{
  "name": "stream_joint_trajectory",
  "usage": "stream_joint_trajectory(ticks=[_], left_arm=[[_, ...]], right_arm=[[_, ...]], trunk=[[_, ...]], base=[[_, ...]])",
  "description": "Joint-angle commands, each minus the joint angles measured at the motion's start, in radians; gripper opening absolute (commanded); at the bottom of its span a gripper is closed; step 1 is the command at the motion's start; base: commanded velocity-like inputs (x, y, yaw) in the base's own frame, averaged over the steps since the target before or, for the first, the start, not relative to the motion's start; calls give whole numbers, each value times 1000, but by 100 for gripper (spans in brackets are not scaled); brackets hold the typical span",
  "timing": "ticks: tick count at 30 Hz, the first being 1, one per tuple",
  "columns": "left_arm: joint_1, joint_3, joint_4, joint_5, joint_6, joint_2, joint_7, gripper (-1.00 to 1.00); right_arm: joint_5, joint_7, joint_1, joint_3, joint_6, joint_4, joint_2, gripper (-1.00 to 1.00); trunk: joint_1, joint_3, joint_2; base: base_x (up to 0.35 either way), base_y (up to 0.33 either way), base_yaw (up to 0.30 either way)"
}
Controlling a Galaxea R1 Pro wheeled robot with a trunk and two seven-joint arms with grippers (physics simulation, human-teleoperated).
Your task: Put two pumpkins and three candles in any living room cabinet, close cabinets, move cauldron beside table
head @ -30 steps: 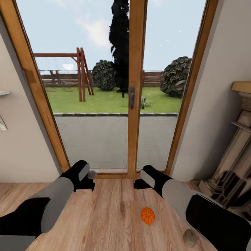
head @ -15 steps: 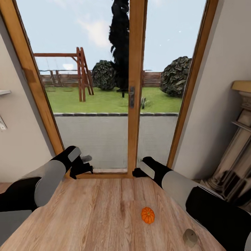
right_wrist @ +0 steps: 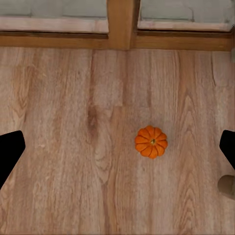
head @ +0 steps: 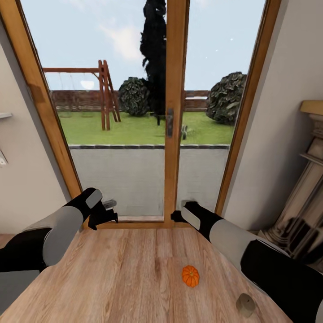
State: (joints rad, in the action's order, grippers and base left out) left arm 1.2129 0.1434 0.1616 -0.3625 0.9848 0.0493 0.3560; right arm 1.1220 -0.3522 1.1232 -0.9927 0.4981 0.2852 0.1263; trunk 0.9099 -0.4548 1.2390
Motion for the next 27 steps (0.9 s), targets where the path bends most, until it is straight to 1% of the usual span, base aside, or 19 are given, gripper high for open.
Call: stream_joint_trajectory(ticks=[1, 5, 8, 12, 17, 27], left_arm=[[1, 5, 1, -9, 2, 0, 10, 100], [1, 5, -2, -10, 2, 0, 9, 100], [0, 5, -3, -10, 2, 0, 9, 100], [0, 5, -4, -10, 2, 0, 9, 100], [-1, 5, -5, -11, 1, 0, 7, 100], [-1, 5, -5, -12, 2, 1, 8, 100]], right_arm=[[9, -7, 1, -7, -2, 2, -3, 100], [9, -7, 1, -7, -20, 2, -12, 100], [10, -6, 1, -9, -99, 2, -44, 100], [10, -5, 1, -10, -148, 1, -61, 100], [10, -3, 1, -12, -166, 0, -72, 100], [13, -2, 0, -14, -169, -10, -71, 100]], trunk=[[4, -4, 8], [19, -17, 36], [31, -26, 57], [46, -39, 85], [65, -54, 120], [104, -86, 190]], base=[[0, 0, 0], [0, 0, 0], [0, 0, 0], [0, 0, 0], [0, 0, 0], [0, 0, 0]])
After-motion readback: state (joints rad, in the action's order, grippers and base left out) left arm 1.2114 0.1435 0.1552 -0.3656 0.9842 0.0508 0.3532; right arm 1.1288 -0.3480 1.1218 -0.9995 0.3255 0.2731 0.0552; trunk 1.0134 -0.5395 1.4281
